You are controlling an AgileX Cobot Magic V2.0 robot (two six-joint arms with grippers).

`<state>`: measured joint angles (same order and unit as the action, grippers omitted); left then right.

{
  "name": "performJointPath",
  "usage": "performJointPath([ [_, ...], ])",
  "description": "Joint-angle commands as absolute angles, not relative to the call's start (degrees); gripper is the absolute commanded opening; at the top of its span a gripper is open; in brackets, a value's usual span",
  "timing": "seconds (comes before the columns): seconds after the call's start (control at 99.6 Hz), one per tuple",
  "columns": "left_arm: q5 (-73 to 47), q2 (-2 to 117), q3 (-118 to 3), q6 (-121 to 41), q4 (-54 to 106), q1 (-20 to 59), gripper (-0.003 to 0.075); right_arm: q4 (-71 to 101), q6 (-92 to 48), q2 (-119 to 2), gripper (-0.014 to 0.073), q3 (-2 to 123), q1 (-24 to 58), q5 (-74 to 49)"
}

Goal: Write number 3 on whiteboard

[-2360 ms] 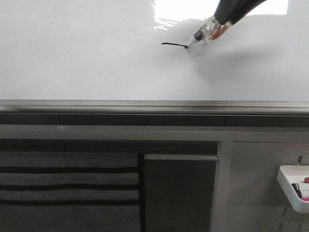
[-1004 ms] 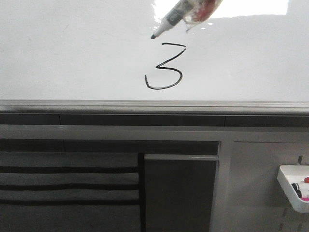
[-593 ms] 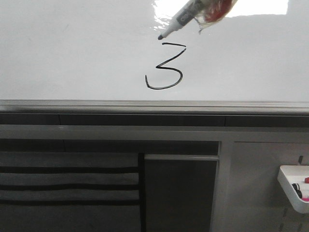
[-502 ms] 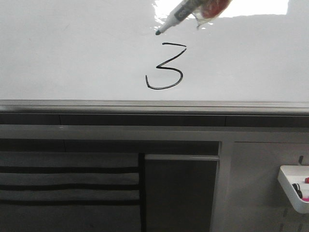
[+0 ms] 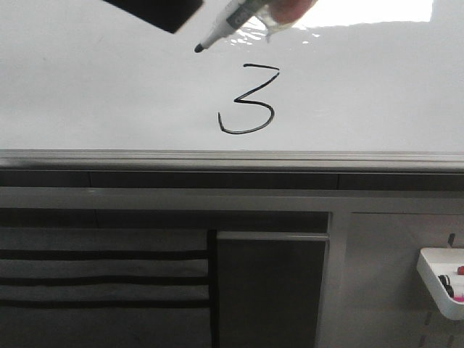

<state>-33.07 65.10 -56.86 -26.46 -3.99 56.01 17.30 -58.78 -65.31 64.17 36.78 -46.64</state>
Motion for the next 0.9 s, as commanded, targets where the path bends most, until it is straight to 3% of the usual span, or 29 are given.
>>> performJointPath([
  [0.0, -28.20, 67.06, -60.68, -28.11, -3.07, 56.49, 0.0422, 18.22, -59.61, -63.91, 0.0035, 65.58, 36.81, -42.97],
  [0.573, -21.60, 73.13, -61.81, -31.83, -1.98, 56.49, 0.0416, 18.22, -59.61, -63.91, 0.0035, 65.58, 36.81, -42.85],
  [0.894, -22.35, 73.16, -61.81, -31.83, -2.21, 56.37, 0.0175, 18.22, -59.61, -63.91, 0.0035, 65.58, 36.81, -43.84],
])
